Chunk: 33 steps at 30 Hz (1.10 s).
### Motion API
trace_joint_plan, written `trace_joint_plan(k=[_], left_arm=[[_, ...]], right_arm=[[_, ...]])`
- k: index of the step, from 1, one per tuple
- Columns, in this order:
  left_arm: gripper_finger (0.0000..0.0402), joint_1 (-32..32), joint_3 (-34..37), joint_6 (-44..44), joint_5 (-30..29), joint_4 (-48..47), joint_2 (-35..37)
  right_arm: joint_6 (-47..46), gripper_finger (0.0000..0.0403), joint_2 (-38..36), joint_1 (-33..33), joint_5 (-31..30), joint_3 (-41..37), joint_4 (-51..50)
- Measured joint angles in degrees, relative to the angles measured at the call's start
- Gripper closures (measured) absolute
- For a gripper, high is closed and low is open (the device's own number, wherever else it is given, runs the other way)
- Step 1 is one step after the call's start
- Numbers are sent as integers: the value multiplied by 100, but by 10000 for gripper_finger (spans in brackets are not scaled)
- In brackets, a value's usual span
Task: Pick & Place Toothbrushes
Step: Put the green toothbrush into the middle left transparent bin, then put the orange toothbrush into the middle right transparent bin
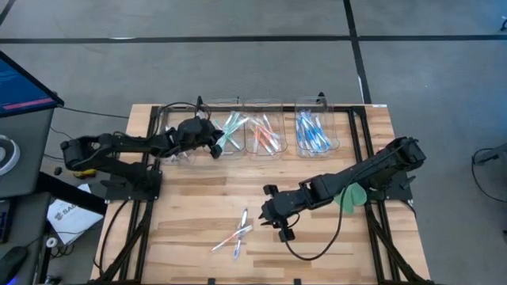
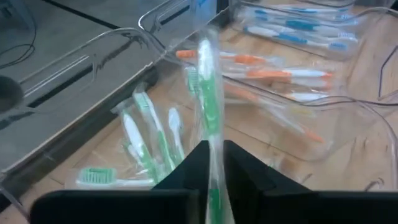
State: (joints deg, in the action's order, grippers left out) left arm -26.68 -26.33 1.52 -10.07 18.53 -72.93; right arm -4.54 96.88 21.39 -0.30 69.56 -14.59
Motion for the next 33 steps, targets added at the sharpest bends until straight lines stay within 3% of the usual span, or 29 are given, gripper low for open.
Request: trace_joint_plan(k=[10,19,26,33], left_arm=[[284,1,0,220,-4,2,46],[270,283,4,220,-14,23,835],[278,1277,4,1,55,-2,1947],[262,2839,4,-420,101,-9,2295]], right_arm=[[0,312,0,2,0,-11,-1],[-50,312,0,153,2,-13,-39],[-52,312,-2,267,0,-13,71],[-50,312,129,334,22,-8,775]])
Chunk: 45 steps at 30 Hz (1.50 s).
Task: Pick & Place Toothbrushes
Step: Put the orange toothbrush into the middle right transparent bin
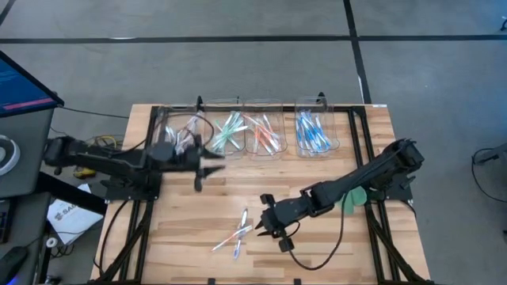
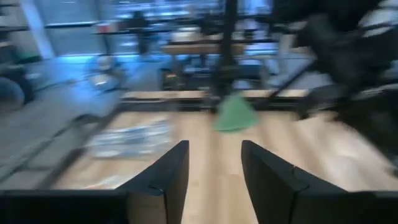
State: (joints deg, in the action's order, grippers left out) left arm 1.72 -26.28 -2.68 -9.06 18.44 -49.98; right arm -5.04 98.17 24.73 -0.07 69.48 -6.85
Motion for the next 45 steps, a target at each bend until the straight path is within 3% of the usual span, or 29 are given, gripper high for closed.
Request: trace_joint_plan(k=[9,17,22,25,28,35,39,43,45], left_arm=[[230,1816,0,55,-1,-3,0],[230,3116,0,649,0,2,0],[230,3727,0,914,-2,2,-40],[232,3977,0,943,-2,14,-120],[233,4171,0,1092,-3,14,-253],[231,4556,2,1505,-5,13,-635],[231,4777,2,1717,-4,12,-833],[231,5037,2,1948,-5,19,-995],[231,5159,2,1971,-5,35,-1058]], right_arm=[[566,312,483,78,-40,19,1526],[1581,282,802,411,-1170,36,1940],[1987,254,1283,565,-1763,629,1938],[2060,232,1704,568,-2178,1329,1581],[1964,205,2170,592,-2410,2278,534],[1216,166,3613,609,-2378,4647,-1911],[1201,163,4349,605,-2326,5808,-2696],[1064,163,4759,544,-2203,6560,-3014],[908,164,4790,482,-2155,6516,-3020]])
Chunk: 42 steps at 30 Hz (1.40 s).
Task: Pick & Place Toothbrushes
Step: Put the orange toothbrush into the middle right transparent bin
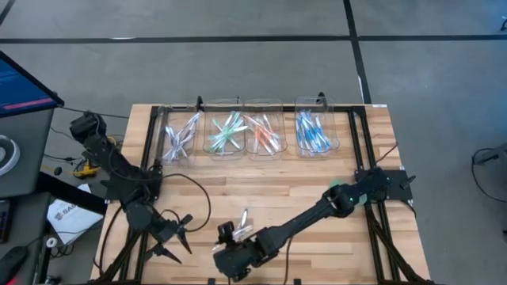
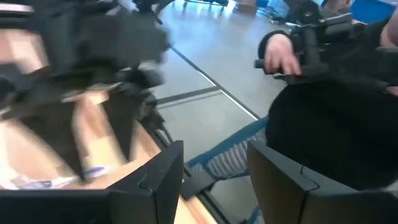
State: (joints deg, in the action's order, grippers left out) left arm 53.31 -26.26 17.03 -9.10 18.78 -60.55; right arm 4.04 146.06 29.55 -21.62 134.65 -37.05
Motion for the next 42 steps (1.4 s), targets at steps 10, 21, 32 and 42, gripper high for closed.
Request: trace_joint_plan(k=[10,21,32,42], left_arm=[[233,430,0,167,0,103,-35],[234,440,0,-21,-2,114,-33],[234,440,0,-25,-1,103,-33],[234,440,0,-158,-2,92,-33]], right_arm=[[-433,176,196,-481,96,-74,-126],[-410,172,400,-359,532,-111,-22],[-603,173,676,-510,1151,-78,26],[-543,230,741,-672,1409,-52,-146]])
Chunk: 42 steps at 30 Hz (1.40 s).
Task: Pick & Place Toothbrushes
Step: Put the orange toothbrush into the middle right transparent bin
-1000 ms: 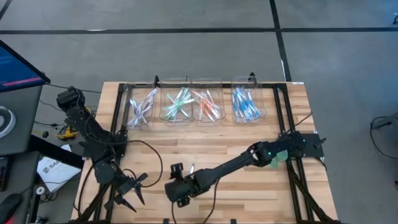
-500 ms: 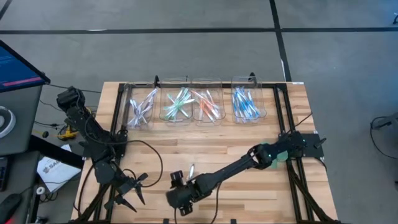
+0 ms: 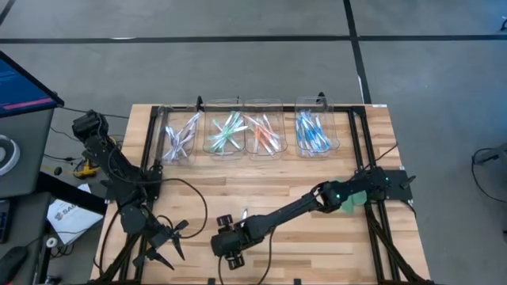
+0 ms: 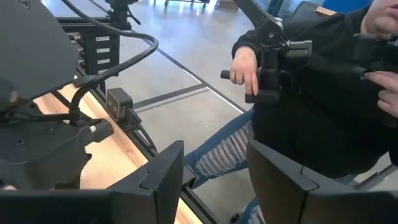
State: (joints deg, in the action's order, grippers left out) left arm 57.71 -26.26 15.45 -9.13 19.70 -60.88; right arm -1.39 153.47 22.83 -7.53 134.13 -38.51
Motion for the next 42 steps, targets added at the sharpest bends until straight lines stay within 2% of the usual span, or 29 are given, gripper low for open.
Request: trace_joint_plan(k=[6,7,14,20,29,35,42], left_arm=[[234,0,0,-16,0,-34,0],[234,0,0,-17,0,-44,0],[234,-2,288,-126,-12,-28,2],[234,-7,542,-480,-263,-20,2],[234,-9,780,-665,-388,6,2],[234,-31,904,-870,-696,14,2],[234,-31,925,-1264,-756,4,2]], right_arm=[[563,373,0,1,352,78,-90],[637,383,0,-1,382,80,-104],[918,390,-66,-9,6,85,-612],[1031,389,-346,-62,-858,52,-1618],[-317,389,-1242,-148,-1990,63,-3331],[-751,389,-1967,-459,-2843,72,-3865],[-821,390,-2524,-1310,-2943,78,-3910]])
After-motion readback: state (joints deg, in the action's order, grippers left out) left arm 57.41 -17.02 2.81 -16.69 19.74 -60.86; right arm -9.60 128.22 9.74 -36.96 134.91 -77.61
